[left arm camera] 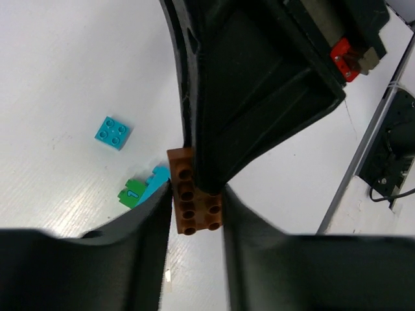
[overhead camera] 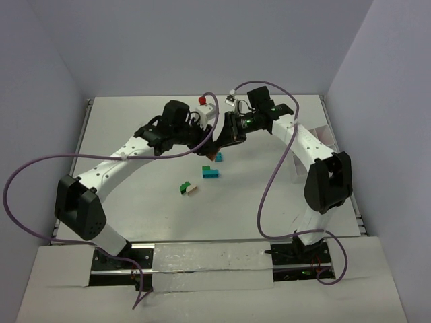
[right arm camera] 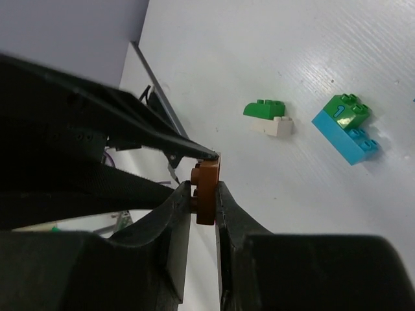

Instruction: Sort the legos into containers by color

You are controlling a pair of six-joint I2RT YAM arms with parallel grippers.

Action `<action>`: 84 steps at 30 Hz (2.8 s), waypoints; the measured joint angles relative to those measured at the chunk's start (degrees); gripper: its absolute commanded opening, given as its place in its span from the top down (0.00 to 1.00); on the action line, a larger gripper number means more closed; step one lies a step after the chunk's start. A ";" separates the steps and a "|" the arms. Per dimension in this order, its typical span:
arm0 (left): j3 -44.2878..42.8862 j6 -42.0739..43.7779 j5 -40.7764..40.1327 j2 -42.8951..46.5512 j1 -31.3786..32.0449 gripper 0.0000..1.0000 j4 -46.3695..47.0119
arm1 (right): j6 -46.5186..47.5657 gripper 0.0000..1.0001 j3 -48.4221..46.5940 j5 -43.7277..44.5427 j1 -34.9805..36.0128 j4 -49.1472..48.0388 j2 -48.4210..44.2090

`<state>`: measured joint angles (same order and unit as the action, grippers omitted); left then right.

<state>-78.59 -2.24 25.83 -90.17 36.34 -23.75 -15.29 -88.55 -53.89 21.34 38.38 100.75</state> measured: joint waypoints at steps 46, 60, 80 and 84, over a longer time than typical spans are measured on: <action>0.87 -1.42 -8.68 -0.98 -3.69 0.01 0.43 | 29.29 0.94 -6.29 54.47 -24.76 12.02 3.59; 0.87 -1.45 -9.38 -0.98 -3.72 0.01 0.42 | 29.15 0.33 -7.69 52.11 -24.76 13.72 6.43; 4.09 -2.66 -6.99 -0.94 -9.19 0.02 0.43 | 27.79 0.16 -7.41 42.17 -14.01 15.18 -1.56; 4.32 -5.58 -5.43 -0.86 -13.30 0.01 1.17 | 22.90 0.17 -7.44 43.43 -6.51 13.04 0.23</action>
<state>-74.27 -7.82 20.40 -91.03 23.04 -22.59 7.61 -95.99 -10.46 14.83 51.42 100.98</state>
